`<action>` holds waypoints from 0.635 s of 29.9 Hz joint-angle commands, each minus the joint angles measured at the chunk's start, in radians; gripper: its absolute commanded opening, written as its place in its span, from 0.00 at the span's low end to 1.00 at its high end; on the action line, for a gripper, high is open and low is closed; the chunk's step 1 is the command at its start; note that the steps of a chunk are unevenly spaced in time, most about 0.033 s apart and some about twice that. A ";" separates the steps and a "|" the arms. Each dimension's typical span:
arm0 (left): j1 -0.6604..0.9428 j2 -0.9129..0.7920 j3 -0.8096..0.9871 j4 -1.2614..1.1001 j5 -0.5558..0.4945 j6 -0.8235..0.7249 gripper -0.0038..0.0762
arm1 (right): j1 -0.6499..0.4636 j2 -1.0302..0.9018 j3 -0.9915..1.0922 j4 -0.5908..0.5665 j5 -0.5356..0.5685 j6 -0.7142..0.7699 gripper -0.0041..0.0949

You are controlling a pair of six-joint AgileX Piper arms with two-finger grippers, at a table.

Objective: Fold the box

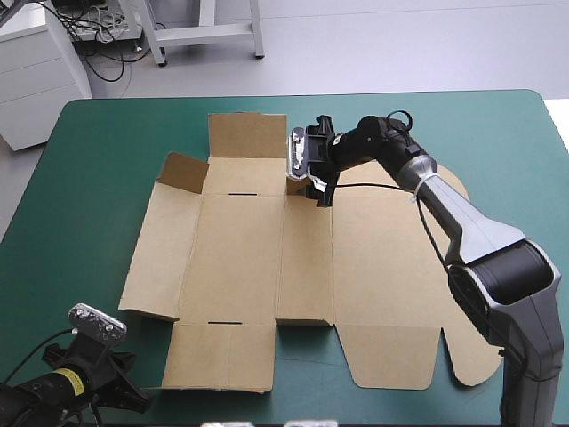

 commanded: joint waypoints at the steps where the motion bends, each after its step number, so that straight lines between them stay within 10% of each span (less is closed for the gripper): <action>1: -0.004 0.007 -0.024 -0.005 -0.040 -0.003 0.01 | 0.001 -0.072 -0.034 0.028 -0.033 0.036 0.91; 10: -0.004 0.007 -0.024 -0.005 -0.040 -0.003 0.01 | 0.001 -0.166 -0.034 0.011 -0.024 0.284 0.84; 19: -0.004 0.007 -0.024 -0.005 -0.040 -0.003 0.01 | 0.001 -0.277 -0.034 -0.305 0.080 0.651 0.08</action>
